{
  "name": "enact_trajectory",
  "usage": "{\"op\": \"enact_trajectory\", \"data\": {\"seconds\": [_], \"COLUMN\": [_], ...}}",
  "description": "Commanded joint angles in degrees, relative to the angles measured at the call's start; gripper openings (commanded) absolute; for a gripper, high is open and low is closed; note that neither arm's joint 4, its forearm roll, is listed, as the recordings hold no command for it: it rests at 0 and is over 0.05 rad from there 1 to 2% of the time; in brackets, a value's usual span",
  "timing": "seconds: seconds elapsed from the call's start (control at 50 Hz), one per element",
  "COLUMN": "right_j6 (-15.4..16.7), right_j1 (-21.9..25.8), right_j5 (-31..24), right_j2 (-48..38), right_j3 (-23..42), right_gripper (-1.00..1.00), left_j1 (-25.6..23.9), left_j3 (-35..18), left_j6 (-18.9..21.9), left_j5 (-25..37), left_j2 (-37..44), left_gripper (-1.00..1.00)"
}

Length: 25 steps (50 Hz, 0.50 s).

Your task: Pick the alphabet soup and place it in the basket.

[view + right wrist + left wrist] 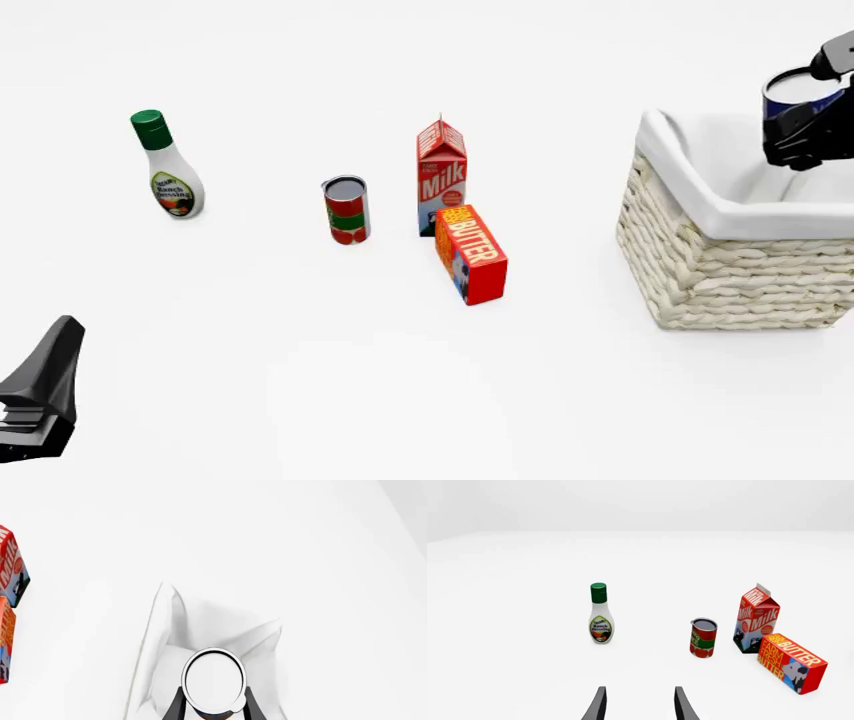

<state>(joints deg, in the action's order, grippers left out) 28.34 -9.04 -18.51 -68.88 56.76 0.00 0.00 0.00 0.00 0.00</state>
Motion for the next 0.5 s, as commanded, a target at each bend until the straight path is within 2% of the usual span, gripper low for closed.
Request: {"op": "enact_trajectory", "data": {"seconds": [0.02, 0.5], "right_j6": [-0.37, 0.3], "right_j1": [-0.77, 0.04], "right_j5": [0.27, 1.57], "right_j2": [-1.79, -5.94], "right_j3": [0.89, 1.33], "right_gripper": [-1.0, -1.0], "left_j1": [0.0, 0.0], "left_j3": [0.0, 0.0], "left_j6": [0.0, 0.0], "left_j5": [0.0, 0.0], "left_j2": [0.0, 0.0], "left_gripper": [1.0, 1.0]}}
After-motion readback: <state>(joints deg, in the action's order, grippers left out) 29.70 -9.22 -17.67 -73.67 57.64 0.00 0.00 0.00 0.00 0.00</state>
